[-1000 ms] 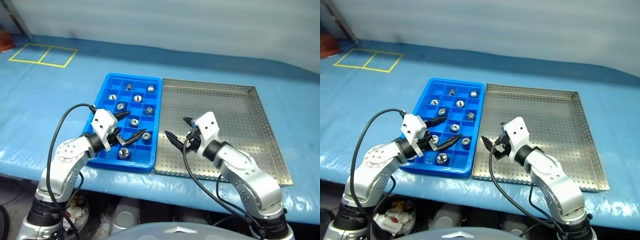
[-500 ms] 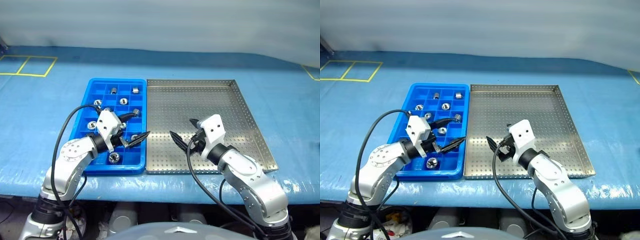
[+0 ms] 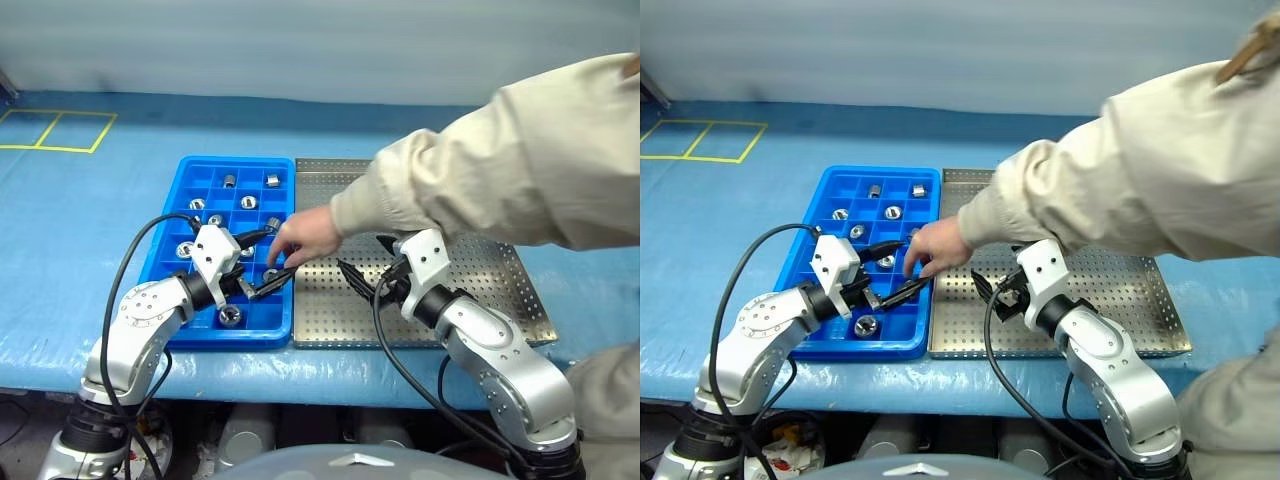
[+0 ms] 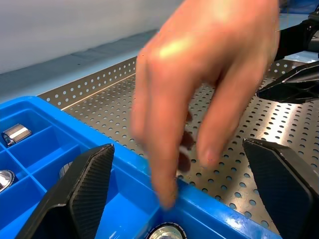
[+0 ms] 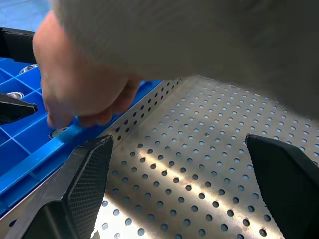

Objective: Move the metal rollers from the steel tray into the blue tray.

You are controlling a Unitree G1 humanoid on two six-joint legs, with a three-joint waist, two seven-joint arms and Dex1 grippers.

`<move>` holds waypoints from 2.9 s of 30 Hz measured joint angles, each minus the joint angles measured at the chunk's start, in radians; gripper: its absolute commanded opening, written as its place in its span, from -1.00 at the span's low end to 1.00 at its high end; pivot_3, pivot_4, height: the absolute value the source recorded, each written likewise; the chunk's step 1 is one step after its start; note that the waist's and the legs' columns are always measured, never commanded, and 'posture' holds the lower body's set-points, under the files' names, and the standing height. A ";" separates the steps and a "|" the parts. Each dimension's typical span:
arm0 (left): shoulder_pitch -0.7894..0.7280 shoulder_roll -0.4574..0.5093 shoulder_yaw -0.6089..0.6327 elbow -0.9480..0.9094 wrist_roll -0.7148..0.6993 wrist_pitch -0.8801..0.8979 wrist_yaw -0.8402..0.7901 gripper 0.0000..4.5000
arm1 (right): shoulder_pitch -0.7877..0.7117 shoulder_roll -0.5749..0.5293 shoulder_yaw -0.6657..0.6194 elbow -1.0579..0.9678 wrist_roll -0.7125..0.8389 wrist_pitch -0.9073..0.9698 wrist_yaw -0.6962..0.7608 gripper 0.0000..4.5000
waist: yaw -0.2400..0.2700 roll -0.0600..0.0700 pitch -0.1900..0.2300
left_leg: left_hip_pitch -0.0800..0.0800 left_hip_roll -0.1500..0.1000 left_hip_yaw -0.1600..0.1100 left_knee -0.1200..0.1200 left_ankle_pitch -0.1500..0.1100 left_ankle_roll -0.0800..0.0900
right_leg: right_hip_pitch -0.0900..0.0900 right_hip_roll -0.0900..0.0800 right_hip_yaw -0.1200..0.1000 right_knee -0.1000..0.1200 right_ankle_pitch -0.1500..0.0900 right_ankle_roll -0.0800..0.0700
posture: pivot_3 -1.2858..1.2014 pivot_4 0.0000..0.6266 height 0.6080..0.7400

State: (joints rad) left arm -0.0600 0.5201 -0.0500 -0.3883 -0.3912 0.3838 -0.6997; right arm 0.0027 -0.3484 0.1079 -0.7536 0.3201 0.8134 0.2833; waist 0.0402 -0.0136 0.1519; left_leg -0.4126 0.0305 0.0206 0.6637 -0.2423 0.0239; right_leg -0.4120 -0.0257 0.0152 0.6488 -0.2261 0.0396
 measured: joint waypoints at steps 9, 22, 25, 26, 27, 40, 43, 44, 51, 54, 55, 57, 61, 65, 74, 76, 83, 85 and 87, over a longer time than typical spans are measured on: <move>0.000 -0.001 0.002 0.000 0.018 0.000 0.000 1.00 | 0.001 -0.002 0.000 0.000 0.000 0.000 -0.001 0.99 | 0.005 0.000 0.000 | -0.001 0.000 0.000 0.000 0.000 0.001 | 0.000 -0.001 0.000 0.000 0.000 0.000 | 0.14 -0.52 1.00; 0.000 -0.006 0.001 -0.001 0.019 -0.002 -0.006 1.00 | 0.002 -0.003 0.000 0.000 0.000 0.001 -0.001 0.99 | 0.003 0.000 0.000 | 0.000 0.000 0.000 0.000 0.001 0.002 | 0.000 -0.001 0.000 0.000 0.001 0.001 | 0.14 -0.52 1.00; 0.003 -0.006 0.001 -0.001 0.019 -0.002 -0.005 1.00 | 0.001 -0.003 0.000 0.000 0.000 0.001 0.000 0.99 | 0.003 0.000 0.000 | -0.001 0.000 0.000 0.000 0.001 0.002 | 0.000 -0.001 0.001 0.000 0.001 0.001 | 0.15 -0.52 1.00; 0.004 -0.006 0.001 -0.001 0.019 -0.002 -0.004 1.00 | 0.001 -0.003 0.000 0.000 0.000 0.001 0.000 0.99 | 0.003 0.000 0.000 | -0.001 0.000 0.000 0.000 0.001 0.002 | 0.000 -0.001 0.001 0.000 0.001 0.001 | 0.15 -0.52 1.00; 0.007 -0.006 0.001 -0.001 0.019 -0.002 -0.002 1.00 | 0.001 -0.003 0.000 0.000 0.000 0.001 0.000 0.99 | 0.003 0.000 0.000 | -0.001 0.000 0.000 0.000 0.001 0.002 | 0.000 -0.001 0.001 0.000 0.001 0.001 | 0.15 -0.52 1.00; 0.012 -0.005 0.005 -0.001 0.019 -0.001 0.002 1.00 | 0.001 -0.008 0.000 0.000 0.000 0.002 0.001 0.99 | 0.003 0.000 0.000 | -0.001 0.001 0.001 0.000 0.001 0.002 | 0.000 -0.001 0.001 0.000 0.001 0.001 | 0.15 -0.52 1.00; 0.014 -0.004 0.005 -0.001 0.019 0.000 0.002 1.00 | 0.001 -0.009 0.000 0.000 0.000 0.002 0.001 0.99 | 0.003 0.000 0.000 | -0.001 0.001 0.000 0.000 0.001 0.002 | 0.000 -0.001 0.001 0.000 0.001 0.001 | 0.15 -0.52 1.00; 0.014 -0.004 0.005 -0.001 0.019 0.000 0.002 1.00 | 0.001 -0.009 0.000 0.000 0.001 0.002 0.001 0.99 | 0.003 0.000 0.000 | -0.001 0.001 0.000 0.000 0.001 0.002 | 0.000 -0.001 0.001 0.000 0.001 0.001 | 0.15 -0.52 1.00; 0.014 -0.004 0.005 -0.001 0.019 0.000 0.002 1.00 | 0.002 -0.010 0.000 0.000 0.001 0.003 0.001 0.99 | 0.003 0.000 0.000 | -0.001 0.001 0.001 0.000 0.001 0.002 | 0.000 -0.001 0.001 -0.001 0.001 0.001 | 0.15 -0.52 1.00; 0.014 -0.004 0.005 -0.001 0.019 0.000 0.002 1.00 | 0.002 -0.010 0.000 0.000 0.001 0.003 0.001 0.99 | 0.003 0.000 0.000 | -0.001 0.001 0.001 0.000 0.001 0.002 | -0.001 -0.001 0.001 -0.001 0.001 0.001 | 0.15 -0.52 1.00; 0.014 -0.004 0.005 -0.001 0.019 0.000 0.002 1.00 | 0.002 -0.010 0.000 0.000 0.001 0.003 0.001 0.99 | 0.003 0.000 0.000 | -0.001 0.001 0.001 0.000 0.001 0.002 | -0.001 -0.001 0.001 -0.001 0.001 0.001 | 0.15 -0.52 1.00; 0.014 -0.004 0.005 -0.001 0.019 0.000 0.002 1.00 | 0.002 -0.010 0.000 0.000 0.001 0.004 0.000 0.99 | 0.003 0.000 0.000 | -0.001 0.001 0.001 0.000 0.001 0.002 | -0.001 -0.001 0.001 -0.001 0.001 0.001 | 0.15 -0.52 1.00; 0.014 -0.004 0.005 -0.001 0.018 0.001 0.001 1.00 | 0.003 -0.010 0.000 0.000 0.001 0.004 0.000 0.99 | 0.003 0.000 0.000 | -0.001 0.001 0.001 -0.001 0.001 0.002 | -0.001 -0.002 0.001 -0.001 0.001 0.001 | 0.14 -0.52 1.00; 0.014 -0.004 0.005 -0.001 0.018 0.001 0.000 1.00 | 0.007 -0.010 0.001 0.000 0.001 0.004 0.000 0.99 | 0.003 0.000 0.000 | -0.001 0.001 0.001 -0.001 0.001 0.002 | -0.001 -0.001 0.001 -0.001 0.001 0.001 | 0.14 -0.52 1.00; 0.011 -0.004 0.004 -0.001 0.019 0.002 -0.001 1.00 | 0.012 -0.010 0.004 0.000 0.000 0.004 -0.002 0.99 | 0.003 0.000 0.000 | -0.001 0.001 0.001 -0.001 0.001 0.002 | -0.001 -0.002 0.001 -0.001 0.001 0.001 | 0.14 -0.52 1.00; 0.010 -0.004 0.004 -0.001 0.019 0.002 -0.001 1.00 | 0.012 -0.009 0.004 0.000 0.000 0.004 -0.003 0.99 | 0.003 0.000 0.000 | -0.001 0.001 0.001 -0.001 0.001 0.002 | -0.001 -0.001 0.001 -0.001 0.001 0.001 | 0.14 -0.52 1.00; 0.010 -0.004 0.004 -0.001 0.019 0.001 -0.002 1.00 | 0.014 0.004 0.015 0.000 0.000 0.003 -0.012 0.99 | 0.003 0.000 0.000 | -0.001 0.001 0.001 -0.001 0.001 0.002 | -0.001 -0.001 0.001 -0.001 0.001 0.001 | 0.15 -0.52 1.00; 0.011 -0.004 0.004 -0.001 0.019 0.001 -0.002 1.00 | 0.014 0.004 0.015 0.000 0.000 0.003 -0.013 0.99 | 0.003 0.000 0.000 | -0.001 0.001 0.001 -0.001 0.001 0.002 | -0.001 -0.002 0.001 -0.001 0.001 0.001 | 0.15 -0.52 1.00; 0.013 -0.004 0.004 -0.001 0.019 0.000 -0.002 1.00 | 0.015 0.005 0.015 0.000 0.000 0.003 -0.016 0.99 | 0.003 0.000 0.000 | -0.001 0.001 0.001 -0.001 0.001 0.002 | -0.001 -0.002 0.001 -0.001 0.001 0.001 | 0.15 -0.52 1.00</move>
State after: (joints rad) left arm -0.0467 0.5157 -0.0456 -0.3892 -0.3726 0.3841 -0.7017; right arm 0.0181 -0.3430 0.1228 -0.7538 0.3203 0.8166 0.2675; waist 0.0436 -0.0139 0.1520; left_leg -0.4134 0.0314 0.0213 0.6628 -0.2413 0.0256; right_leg -0.4128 -0.0272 0.0157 0.6477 -0.2255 0.0407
